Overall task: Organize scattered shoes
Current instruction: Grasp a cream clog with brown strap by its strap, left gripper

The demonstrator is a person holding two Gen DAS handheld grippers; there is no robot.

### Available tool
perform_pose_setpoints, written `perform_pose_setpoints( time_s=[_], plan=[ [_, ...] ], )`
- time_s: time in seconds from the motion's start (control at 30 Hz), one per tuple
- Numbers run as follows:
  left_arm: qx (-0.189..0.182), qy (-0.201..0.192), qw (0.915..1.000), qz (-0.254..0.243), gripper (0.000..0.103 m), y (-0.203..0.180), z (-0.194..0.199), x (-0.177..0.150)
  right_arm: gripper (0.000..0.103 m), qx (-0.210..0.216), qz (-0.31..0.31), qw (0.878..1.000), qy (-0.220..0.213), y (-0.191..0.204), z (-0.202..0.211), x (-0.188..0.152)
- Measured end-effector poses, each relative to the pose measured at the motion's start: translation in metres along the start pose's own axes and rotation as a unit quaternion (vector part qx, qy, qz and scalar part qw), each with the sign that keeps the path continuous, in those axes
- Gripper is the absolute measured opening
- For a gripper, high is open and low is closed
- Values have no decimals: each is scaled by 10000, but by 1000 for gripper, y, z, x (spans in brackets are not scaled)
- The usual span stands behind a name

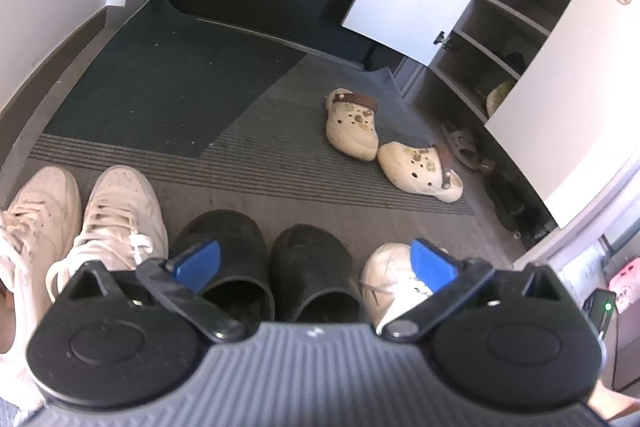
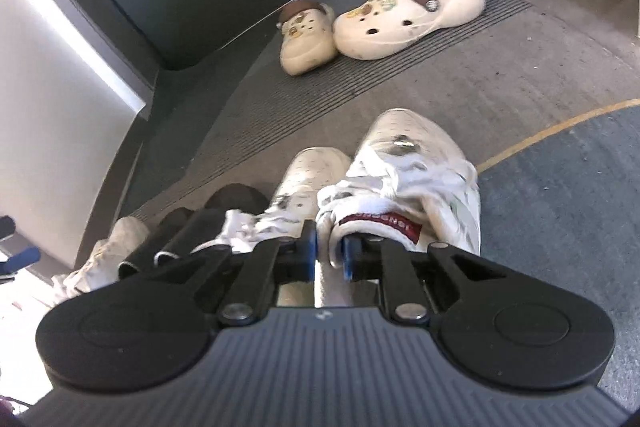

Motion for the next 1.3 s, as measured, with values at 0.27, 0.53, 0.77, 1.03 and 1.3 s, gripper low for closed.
perform_pose_setpoints(
  time_s=[0.27, 0.53, 0.77, 1.03, 1.3],
  plan=[
    [-18, 27, 9999, -111, 103, -1, 2, -3, 22, -179, 1002, 9944, 280, 20, -7, -15],
    [-282, 524, 9899, -1286, 103, -24, -51, 37, 44, 43, 799, 9962, 333, 15, 46, -3],
    [-293, 1955, 9628, -1844, 103, -83, -161, 53, 85, -261, 764, 9963, -288, 3, 70, 28],
    [395, 1329, 9639, -2273, 103, -130, -304, 115, 85, -713, -63, 9972, -207, -59, 9, 89],
    [728, 957, 9703, -2098, 103, -118, -425, 117, 85, -778, 475, 9950, -399, -77, -42, 179]
  ],
)
Point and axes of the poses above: each gripper's, at about its wrist camera, not at the fingertips, and z roughly against the way its jaws point, y to its left, x to its top, the point moved 6 cm from there along -z, roughly the way its jaws point, and after that the axes turned 9 degrees about -y, right-handed, at the moved point
